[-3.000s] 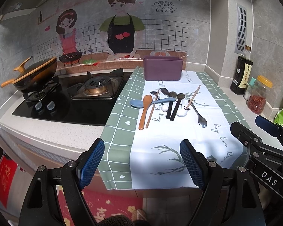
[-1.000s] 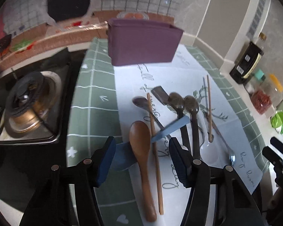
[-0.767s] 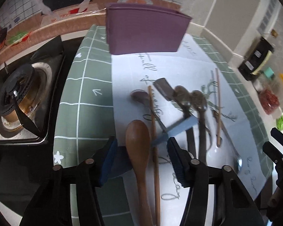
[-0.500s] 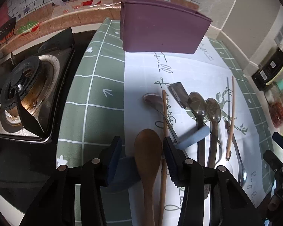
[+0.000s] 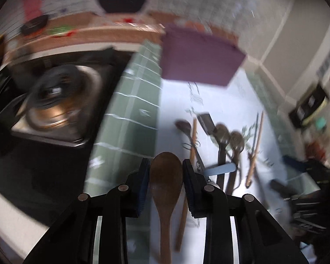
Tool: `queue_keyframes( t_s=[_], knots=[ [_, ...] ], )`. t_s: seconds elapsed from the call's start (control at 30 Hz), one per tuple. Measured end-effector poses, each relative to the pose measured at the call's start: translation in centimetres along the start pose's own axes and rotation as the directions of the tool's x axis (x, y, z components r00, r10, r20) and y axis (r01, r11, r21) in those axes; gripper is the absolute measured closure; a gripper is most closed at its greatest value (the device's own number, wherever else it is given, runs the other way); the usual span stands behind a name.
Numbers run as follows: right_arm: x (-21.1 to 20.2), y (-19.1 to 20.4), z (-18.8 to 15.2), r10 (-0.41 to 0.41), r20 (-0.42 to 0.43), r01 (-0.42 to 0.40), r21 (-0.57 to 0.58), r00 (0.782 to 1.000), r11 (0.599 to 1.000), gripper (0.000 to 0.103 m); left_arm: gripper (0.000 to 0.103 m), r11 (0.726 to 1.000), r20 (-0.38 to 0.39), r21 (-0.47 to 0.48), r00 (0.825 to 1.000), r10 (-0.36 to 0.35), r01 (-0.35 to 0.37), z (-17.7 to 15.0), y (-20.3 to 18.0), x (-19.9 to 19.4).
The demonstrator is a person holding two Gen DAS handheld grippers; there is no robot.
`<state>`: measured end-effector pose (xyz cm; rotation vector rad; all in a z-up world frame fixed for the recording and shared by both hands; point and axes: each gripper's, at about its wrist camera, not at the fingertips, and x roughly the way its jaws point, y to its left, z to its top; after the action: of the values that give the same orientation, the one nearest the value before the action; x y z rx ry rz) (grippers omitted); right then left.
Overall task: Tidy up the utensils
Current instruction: 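Grasp the wooden spoon with the left tool while the right tool grasps the blue plastic spoon, then carry both spoons to the purple holder and open both tools to drop them in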
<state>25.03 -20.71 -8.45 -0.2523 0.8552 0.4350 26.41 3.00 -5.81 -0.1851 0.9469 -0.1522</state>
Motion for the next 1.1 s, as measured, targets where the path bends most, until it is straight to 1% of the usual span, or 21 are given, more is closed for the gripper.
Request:
queue_keyframes(
  t_s=[0.07,0.13,0.17,0.2,0.27,0.3,0.33,0.4,0.5,0.53,0.6,0.67,0.73,0.8,0.83,0.9,0.93,1.0,1.1],
  knots=[
    [0.6,1.2,1.0,0.073,0.005,-0.072,-0.080,0.997,0.994,0.045,0.072,0.998,0.039,-0.058,0.999,0.020,-0.018,-0.6,1.4,-2.2],
    [1.1,3.0,2.2,0.157,0.007,-0.154,-0.173,0.988,0.973,0.045,0.072,0.993,0.070,-0.115,0.996,0.048,-0.040,-1.2,2.6,-4.0],
    [1.5,4.1,3.0,0.218,-0.003,-0.213,-0.226,0.976,0.951,0.046,0.072,0.988,0.083,-0.149,0.995,0.060,-0.047,-1.7,3.3,-4.9],
    [1.9,4.9,3.6,0.256,-0.014,-0.251,-0.259,0.967,0.933,0.046,0.072,0.983,0.094,-0.177,0.993,0.069,-0.051,-2.1,3.9,-5.6],
    [3.2,7.1,4.9,0.340,-0.057,-0.339,-0.337,0.939,0.878,0.046,0.072,0.971,0.116,-0.229,0.989,0.096,-0.068,-2.8,4.8,-6.9],
    [3.8,7.8,5.3,0.363,-0.076,-0.365,-0.360,0.929,0.859,0.047,0.072,0.965,0.126,-0.250,0.986,0.110,-0.075,-3.2,5.1,-7.5],
    [4.7,8.8,5.9,0.382,-0.104,-0.391,-0.386,0.918,0.835,0.048,0.072,0.962,0.132,-0.262,0.985,0.114,-0.076,-3.5,5.3,-7.9],
    [6.2,10.5,6.5,0.388,-0.149,-0.413,-0.434,0.910,0.801,0.057,0.072,0.952,0.149,-0.297,0.981,0.124,-0.076,-4.2,5.7,-9.0],
    [8.3,12.6,7.1,0.362,-0.199,-0.412,-0.520,0.910,0.748,0.057,0.072,0.942,0.166,-0.325,0.976,0.140,-0.080,-5.2,5.9,-10.3],
    [8.6,12.9,7.2,0.359,-0.203,-0.410,-0.534,0.911,0.739,0.057,0.072,0.941,0.169,-0.328,0.974,0.148,-0.086,-5.4,5.9,-10.6],
    [9.4,13.5,7.4,0.368,-0.228,-0.431,-0.552,0.902,0.714,0.057,0.072,0.938,0.173,-0.332,0.971,0.162,-0.097,-5.8,5.7,-11.2],
    [10.3,14.0,8.1,0.365,-0.242,-0.436,-0.552,0.899,0.711,0.057,0.072,0.936,0.175,-0.335,0.970,0.169,-0.103,-6.1,5.6,-11.5],
    [11.1,14.2,8.4,0.374,-0.266,-0.459,-0.538,0.889,0.707,0.060,0.072,0.937,0.175,-0.333,0.970,0.172,-0.106,-6.1,5.5,-11.6],
    [11.4,14.3,8.6,0.385,-0.280,-0.476,-0.517,0.879,0.711,0.068,0.072,0.940,0.171,-0.323,0.971,0.168,-0.106,-6.2,5.5,-11.6],
    [11.3,14.4,8.6,0.382,-0.275,-0.471,-0.515,0.882,0.716,0.068,0.072,0.942,0.168,-0.317,0.972,0.167,-0.107,-6.0,5.3,-11.6],
    [10.7,14.2,8.6,0.369,-0.246,-0.443,-0.509,0.896,0.738,0.069,0.072,0.950,0.162,-0.294,0.974,0.159,-0.106,-5.6,4.8,-11.4],
    [10.5,14.1,8.7,0.372,-0.238,-0.441,-0.497,0.897,0.747,0.069,0.072,0.956,0.159,-0.277,0.976,0.149,-0.101,-5.3,4.6,-11.3],
    [9.5,13.1,8.8,0.380,-0.208,-0.433,-0.453,0.901,0.779,0.069,0.072,0.964,0.152,-0.250,0.980,0.128,-0.087,-4.5,3.9,-10.6],
    [7.2,10.6,8.9,0.377,-0.143,-0.403,-0.355,0.915,0.844,0.069,0.072,0.980,0.140,-0.194,0.987,0.078,-0.050,-3.1,2.7,-9.3]
  ],
)
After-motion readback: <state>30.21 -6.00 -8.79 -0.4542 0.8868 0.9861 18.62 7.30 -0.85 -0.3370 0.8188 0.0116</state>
